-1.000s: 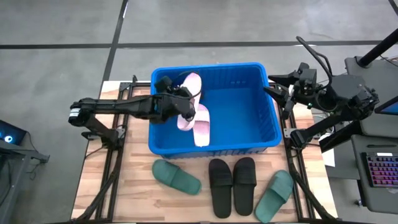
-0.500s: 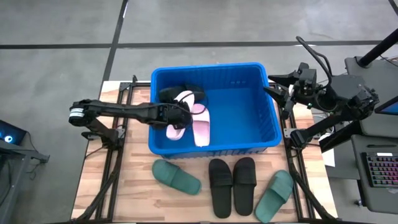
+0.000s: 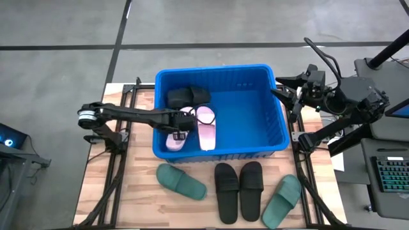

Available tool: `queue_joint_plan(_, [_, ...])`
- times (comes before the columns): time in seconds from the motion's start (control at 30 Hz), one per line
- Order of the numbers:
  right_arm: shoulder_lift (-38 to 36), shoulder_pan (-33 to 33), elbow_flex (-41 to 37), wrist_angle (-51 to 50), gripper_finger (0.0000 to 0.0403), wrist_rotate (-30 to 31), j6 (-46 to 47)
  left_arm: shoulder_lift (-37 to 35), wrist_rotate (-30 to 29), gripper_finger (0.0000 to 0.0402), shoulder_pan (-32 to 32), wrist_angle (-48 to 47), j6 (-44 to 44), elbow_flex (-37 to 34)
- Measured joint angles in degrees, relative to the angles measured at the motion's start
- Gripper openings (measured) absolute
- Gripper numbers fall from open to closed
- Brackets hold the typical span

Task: Pick and place slides into bin
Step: Put the pink slide into the blue container

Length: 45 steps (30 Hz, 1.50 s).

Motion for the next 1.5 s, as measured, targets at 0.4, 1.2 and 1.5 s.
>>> queue_joint_plan(0.4, [0.0,-0.02,0.0,-0.02,0.021,0.0,0.0,10.7,-2.93,0.0,1.52,-8.72,-14.4,4.0])
queue_joint_plan(1.2, [0.0,-0.02,0.0,0.02,0.021,0.0,0.02,14.23,0.91,0.0013,3.12,-4.68,-15.82,4.94])
queue_joint_plan(1.5, [0.0,-0.02,0.0,0.0,0.021,-0.02,0.01,14.06,14.37,0.0132,5.89,-4.43,-15.41,5.08])
